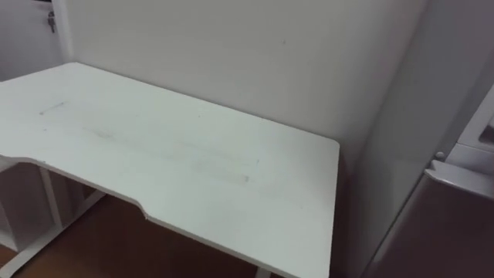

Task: Put the bottle in the upper fridge

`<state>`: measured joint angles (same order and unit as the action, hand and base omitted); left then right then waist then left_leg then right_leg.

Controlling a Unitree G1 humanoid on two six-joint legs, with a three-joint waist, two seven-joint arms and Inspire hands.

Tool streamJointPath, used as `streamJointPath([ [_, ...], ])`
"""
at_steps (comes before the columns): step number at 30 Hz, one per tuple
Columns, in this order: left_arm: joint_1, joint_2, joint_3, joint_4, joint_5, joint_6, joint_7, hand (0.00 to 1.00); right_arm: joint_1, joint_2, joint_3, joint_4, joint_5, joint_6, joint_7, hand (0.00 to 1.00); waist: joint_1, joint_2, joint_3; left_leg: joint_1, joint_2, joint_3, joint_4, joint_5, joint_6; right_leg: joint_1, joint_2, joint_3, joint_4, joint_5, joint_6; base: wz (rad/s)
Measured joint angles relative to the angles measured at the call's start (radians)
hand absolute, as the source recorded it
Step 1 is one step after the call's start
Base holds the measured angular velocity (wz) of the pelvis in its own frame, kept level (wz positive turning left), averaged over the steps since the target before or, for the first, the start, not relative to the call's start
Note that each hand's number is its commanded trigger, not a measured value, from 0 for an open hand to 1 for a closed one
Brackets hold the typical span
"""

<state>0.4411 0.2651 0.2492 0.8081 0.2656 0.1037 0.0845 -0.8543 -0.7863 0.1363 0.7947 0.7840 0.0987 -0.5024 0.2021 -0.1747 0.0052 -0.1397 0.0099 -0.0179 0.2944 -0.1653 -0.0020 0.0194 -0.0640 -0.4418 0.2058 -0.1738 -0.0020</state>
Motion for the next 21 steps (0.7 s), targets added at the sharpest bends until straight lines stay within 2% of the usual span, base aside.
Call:
streamJointPath([
  [6,0.000,0.007,0.000,0.000,0.000,0.003,-0.010,0.00,-0.016,0.000,0.000,0.034,0.019,-0.003,0.000,0.00,0.008,-0.001,0.0019,-0.009,0.004,0.003,0.013,-0.002,0.000,-0.006,0.003,0.001,0.000,0.003,-0.006,-0.02],
  [12,-0.002,0.021,0.000,0.000,-0.002,0.004,-0.010,0.00,-0.031,0.000,-0.001,0.087,0.040,-0.027,0.006,0.00,0.029,0.005,0.0055,-0.009,0.010,0.007,0.016,-0.002,-0.003,-0.006,0.009,0.003,-0.004,0.003,-0.010,-0.02],
  [13,-0.002,0.021,0.000,0.000,-0.002,0.004,-0.010,0.00,-0.031,0.000,-0.001,0.092,0.040,-0.034,0.011,0.00,0.029,0.002,0.0031,-0.009,0.010,0.007,0.017,-0.002,-0.004,-0.006,0.009,0.003,-0.004,0.002,-0.012,0.00],
  [21,-0.002,0.028,-0.028,0.000,-0.002,-0.003,-0.008,0.00,-0.031,0.000,0.003,0.096,0.068,-0.046,0.042,0.00,0.025,0.001,0.0029,-0.007,0.012,0.007,0.016,-0.002,-0.007,-0.002,0.014,0.016,-0.006,0.000,-0.014,0.00],
])
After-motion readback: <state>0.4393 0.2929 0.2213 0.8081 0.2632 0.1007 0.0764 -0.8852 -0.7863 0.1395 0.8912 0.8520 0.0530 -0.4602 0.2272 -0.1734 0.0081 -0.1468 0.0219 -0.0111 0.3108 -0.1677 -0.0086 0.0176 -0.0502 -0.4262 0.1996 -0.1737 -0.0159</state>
